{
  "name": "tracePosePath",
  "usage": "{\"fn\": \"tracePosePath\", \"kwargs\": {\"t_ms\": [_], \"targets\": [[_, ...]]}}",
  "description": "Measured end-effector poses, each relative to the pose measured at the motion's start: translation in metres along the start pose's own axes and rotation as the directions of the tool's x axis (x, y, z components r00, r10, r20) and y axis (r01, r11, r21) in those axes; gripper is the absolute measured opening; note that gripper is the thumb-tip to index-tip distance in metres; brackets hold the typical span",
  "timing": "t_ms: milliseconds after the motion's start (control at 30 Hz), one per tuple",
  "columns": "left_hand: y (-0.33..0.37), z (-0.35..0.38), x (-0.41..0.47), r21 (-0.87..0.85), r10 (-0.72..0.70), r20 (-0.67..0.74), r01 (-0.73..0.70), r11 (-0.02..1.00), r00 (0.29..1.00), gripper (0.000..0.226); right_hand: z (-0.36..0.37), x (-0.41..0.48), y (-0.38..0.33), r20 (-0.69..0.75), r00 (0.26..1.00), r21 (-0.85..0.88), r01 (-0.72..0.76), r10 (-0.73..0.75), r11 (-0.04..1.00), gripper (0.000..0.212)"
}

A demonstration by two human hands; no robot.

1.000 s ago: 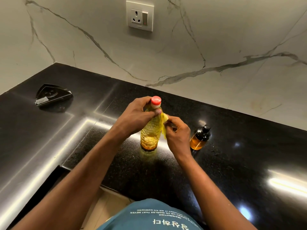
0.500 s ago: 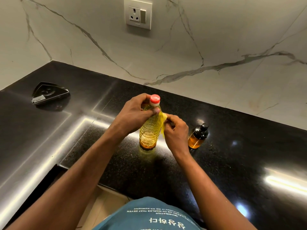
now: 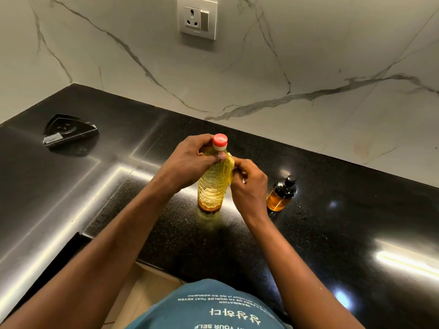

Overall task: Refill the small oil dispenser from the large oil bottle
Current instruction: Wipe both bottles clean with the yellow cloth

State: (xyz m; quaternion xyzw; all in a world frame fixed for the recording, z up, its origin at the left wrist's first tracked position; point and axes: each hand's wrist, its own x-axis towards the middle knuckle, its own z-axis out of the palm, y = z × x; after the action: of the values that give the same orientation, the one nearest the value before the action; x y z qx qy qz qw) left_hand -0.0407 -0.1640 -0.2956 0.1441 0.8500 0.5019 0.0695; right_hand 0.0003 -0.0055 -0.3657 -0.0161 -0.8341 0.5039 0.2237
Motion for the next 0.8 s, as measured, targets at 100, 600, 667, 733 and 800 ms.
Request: {"fn": "tracePosePath", "kwargs": {"t_ms": [100, 600, 667, 733, 800], "targets": [[0.003, -0.001, -0.002, -0.007, 0.003, 0.007, -0.003, 1.000, 1.000, 0.028, -0.001, 0.003, -0.010, -0.015, 0.999, 0.054, 0.041, -0.040, 0.998, 0.028], [-0.001, 0.003, -0.004, 0.055, -0.014, -0.038, 0.016, 0.998, 0.999, 0.039, -0.004, 0.009, -0.012, 0.014, 1.000, 0.093, -0.023, 0.022, 0.995, 0.027], [-0.001, 0.002, -0.005, 0.043, -0.010, -0.041, 0.012, 0.999, 0.999, 0.040, -0.003, 0.010, -0.012, 0.025, 1.000, 0.111, -0.017, 0.014, 0.994, 0.029], [-0.001, 0.001, -0.006, 0.039, -0.014, -0.044, 0.015, 0.999, 0.999, 0.039, -0.002, 0.008, -0.006, 0.042, 0.999, 0.079, -0.037, 0.034, 0.996, 0.027], [-0.001, 0.001, -0.006, 0.040, -0.013, -0.047, 0.015, 0.999, 0.999, 0.040, -0.003, 0.005, 0.003, 0.057, 0.995, 0.042, -0.084, 0.082, 0.996, 0.025]]}}
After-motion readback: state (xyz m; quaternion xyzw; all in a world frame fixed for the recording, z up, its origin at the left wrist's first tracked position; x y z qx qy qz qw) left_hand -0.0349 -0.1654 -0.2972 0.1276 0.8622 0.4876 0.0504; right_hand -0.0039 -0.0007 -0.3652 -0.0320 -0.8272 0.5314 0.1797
